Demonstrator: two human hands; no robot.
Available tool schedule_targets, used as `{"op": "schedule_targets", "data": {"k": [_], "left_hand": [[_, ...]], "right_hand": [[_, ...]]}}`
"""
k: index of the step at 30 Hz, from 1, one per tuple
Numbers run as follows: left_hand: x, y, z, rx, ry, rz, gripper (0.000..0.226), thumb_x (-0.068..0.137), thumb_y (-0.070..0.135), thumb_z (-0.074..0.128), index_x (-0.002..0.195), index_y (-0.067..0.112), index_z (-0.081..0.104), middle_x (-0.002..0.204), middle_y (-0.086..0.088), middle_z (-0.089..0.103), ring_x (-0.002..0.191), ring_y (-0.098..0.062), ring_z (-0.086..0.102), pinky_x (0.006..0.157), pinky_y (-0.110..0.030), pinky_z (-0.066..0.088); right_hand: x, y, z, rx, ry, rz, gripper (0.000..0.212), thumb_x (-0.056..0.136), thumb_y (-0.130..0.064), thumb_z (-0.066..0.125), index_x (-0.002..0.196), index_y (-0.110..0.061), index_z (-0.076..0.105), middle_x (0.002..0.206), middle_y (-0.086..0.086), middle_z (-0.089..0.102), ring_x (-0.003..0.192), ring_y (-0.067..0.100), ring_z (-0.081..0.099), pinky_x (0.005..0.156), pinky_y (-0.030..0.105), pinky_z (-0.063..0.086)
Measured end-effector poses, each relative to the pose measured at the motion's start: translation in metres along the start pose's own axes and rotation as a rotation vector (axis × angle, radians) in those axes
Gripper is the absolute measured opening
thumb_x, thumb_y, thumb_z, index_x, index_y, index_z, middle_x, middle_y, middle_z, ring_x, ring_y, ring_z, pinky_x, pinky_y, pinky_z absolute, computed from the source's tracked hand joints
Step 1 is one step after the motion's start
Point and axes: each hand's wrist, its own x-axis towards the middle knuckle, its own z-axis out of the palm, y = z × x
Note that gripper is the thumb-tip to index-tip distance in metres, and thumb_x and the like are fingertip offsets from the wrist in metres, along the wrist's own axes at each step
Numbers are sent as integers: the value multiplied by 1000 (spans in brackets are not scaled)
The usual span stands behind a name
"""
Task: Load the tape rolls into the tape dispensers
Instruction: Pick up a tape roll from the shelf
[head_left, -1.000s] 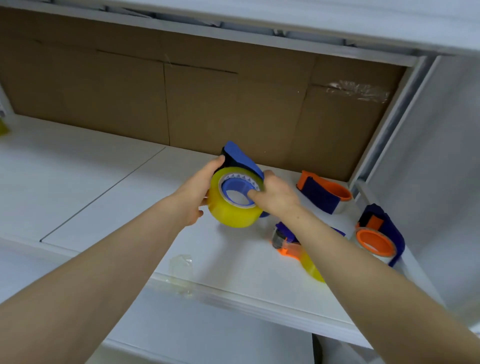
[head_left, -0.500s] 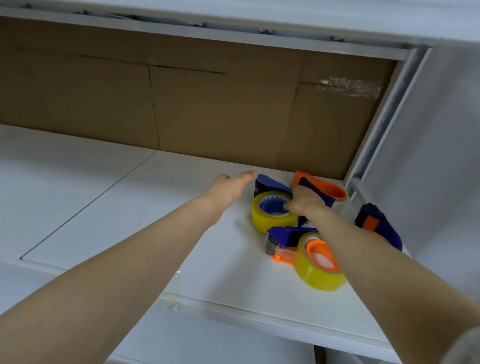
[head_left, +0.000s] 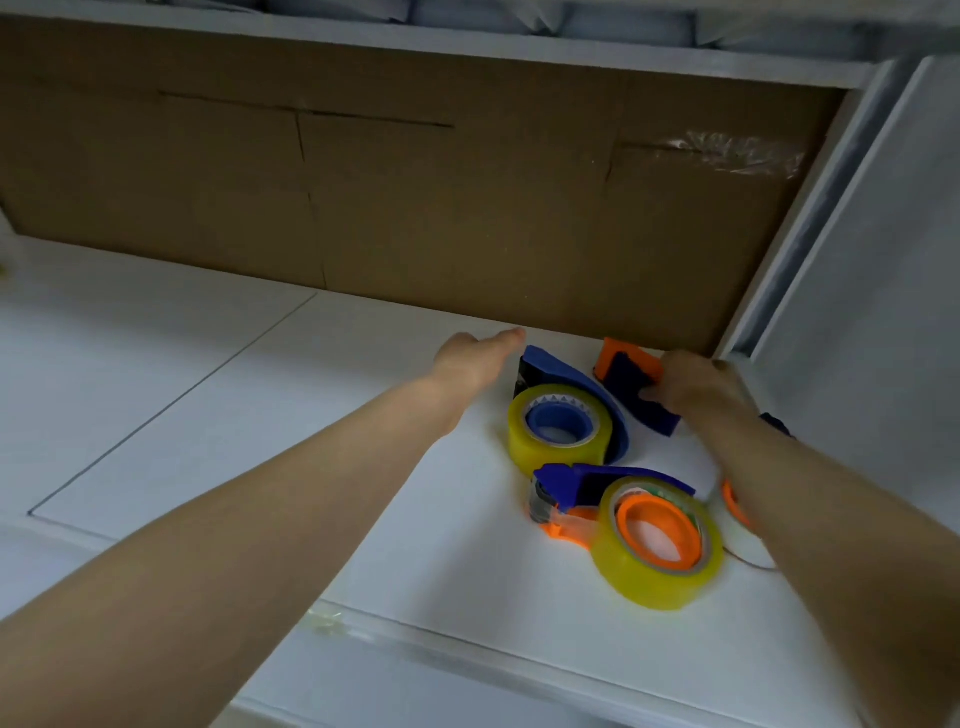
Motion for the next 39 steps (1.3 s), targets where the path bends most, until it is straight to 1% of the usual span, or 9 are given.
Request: {"op": "schedule_targets", "data": {"k": [4,8,13,17,21,25,29,32,39], "left_hand": [[4,-2,-3,1,26,-9,69,87,53,52,137,7,43,139,-11,47,127,-28,45,97,-33,35],[5,-2,-17,14,68,13,64,89,50,52,134,5,46,136,-11,50,124,-28,47,92,-30,34],[-1,-1,-39,-62,100,107,11,94,16,48,98,7,51,100,-8,50,90,-19,46,59,-22,36],[-18,-4,-55,-138,167,159,6,92,10,49,94,14,53,90,-8,51,87,-19,45,71,-27,39],[-37,-20,-78,-161,156,161,36,88,20,60,122,10,55,112,-8,58,107,-23,54,91,-30,43],[-52,-48,-94,-136,65,120,59,82,19,69,134,8,44,117,-8,54,100,-21,54,81,-32,48],[-60,-77,-103,161,-147,123,56,61,20,78,102,24,40,100,5,56,86,-6,55,75,-21,46],[-53,-97,-103,328,-62,184,82,40,34,80,114,16,49,107,0,62,97,-16,61,85,-32,52],[-49,-106,-103,417,-31,225,73,41,32,76,108,19,51,106,0,62,97,-19,61,84,-34,53]], "right_hand": [[-11,-12,-4,-20,-84,-45,26,99,-14,39,77,-6,48,101,9,50,104,28,50,71,1,42],[-8,-7,4,7,187,-46,18,93,-11,44,79,-6,54,105,20,63,92,32,59,75,33,49],[-17,-40,-42,622,340,-131,24,91,-12,55,110,2,60,106,20,65,98,36,62,77,37,49],[-60,-91,-54,1538,-44,-50,41,87,-5,62,123,7,46,108,14,62,87,23,63,73,36,51],[-96,-129,-24,1947,-605,68,16,93,-3,47,107,1,55,91,15,66,81,24,62,74,40,49],[-133,-155,15,1958,-793,144,18,94,-3,41,96,4,58,89,17,67,86,29,61,97,44,42],[-146,-167,41,1859,-795,167,25,93,-6,40,109,2,57,93,17,65,85,28,61,84,41,48],[-149,-176,48,1750,-723,151,17,92,-13,46,95,-3,59,85,14,65,77,25,61,68,34,50],[-148,-176,56,1103,-345,-146,30,83,-39,67,81,-9,64,81,8,62,74,21,56,71,33,45]]}}
